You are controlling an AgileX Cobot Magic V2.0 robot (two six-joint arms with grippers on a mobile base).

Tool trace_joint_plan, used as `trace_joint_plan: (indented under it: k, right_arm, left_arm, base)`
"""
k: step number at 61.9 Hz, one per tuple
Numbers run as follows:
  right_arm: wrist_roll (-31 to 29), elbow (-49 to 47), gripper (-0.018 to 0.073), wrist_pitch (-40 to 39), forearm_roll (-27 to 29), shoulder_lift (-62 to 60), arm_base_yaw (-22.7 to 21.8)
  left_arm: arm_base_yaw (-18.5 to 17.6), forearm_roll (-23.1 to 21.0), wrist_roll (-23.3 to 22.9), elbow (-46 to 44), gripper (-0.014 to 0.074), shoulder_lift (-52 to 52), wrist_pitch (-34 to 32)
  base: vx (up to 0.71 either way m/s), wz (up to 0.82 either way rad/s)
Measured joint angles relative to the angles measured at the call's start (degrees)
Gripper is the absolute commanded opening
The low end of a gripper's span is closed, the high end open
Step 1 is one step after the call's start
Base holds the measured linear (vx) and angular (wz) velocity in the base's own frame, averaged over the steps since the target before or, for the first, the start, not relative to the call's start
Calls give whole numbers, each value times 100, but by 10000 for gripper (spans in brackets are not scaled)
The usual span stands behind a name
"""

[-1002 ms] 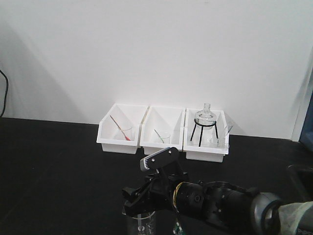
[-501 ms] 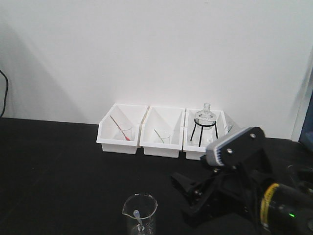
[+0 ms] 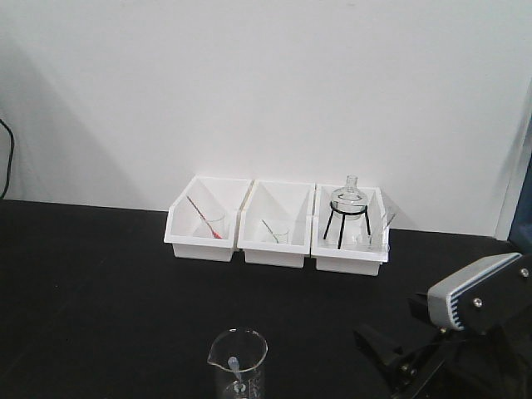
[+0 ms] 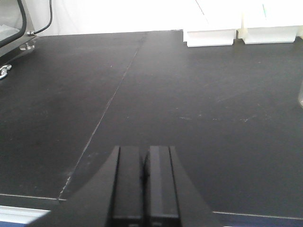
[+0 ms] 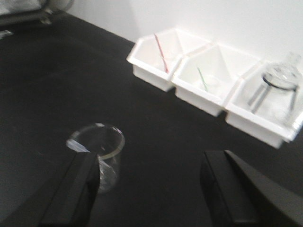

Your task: Grab transparent chemical and place on left bench

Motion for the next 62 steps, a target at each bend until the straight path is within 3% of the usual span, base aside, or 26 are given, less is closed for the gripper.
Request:
trace_joint_plan:
  k: [3,13,20,26,34,42,51,62]
  right_arm:
    - [0,7,428,211,153,-127,0]
    - [-459,7,275,1331,1497,-1146,-390]
    - [-1243,277,127,1650,2140,-1992,-1094]
    - [-2312,938,-10,1640,2776,-2927,-1949]
    - [-3691,1851,-10,1640,3917,-4090,-2926]
    - [-4619,2821,-8,1519,4445,-5111,-3365]
    - [-4678,3919,-7,990,4608,-5852,-3402]
    - [-4341,4053,-7,689,4699,-5871,-3401]
  left_arm:
    - [0,0,0,0,-4,0,0]
    - [0,0,0,0,-4,0,0]
    - [0,0,0,0,-4,0,0]
    - [0,0,0,0,-4,0,0]
    - [0,0,0,0,-4,0,0]
    - [0,0,0,0,-4,0,0]
    - [0,0,0,0,-4,0,0]
    - [0,0,0,0,-4,0,0]
  base:
    - [0,0]
    - [0,0]
    - [0,0]
    - [0,0]
    - [0,0]
    - [0,0]
    - [0,0]
    - [0,0]
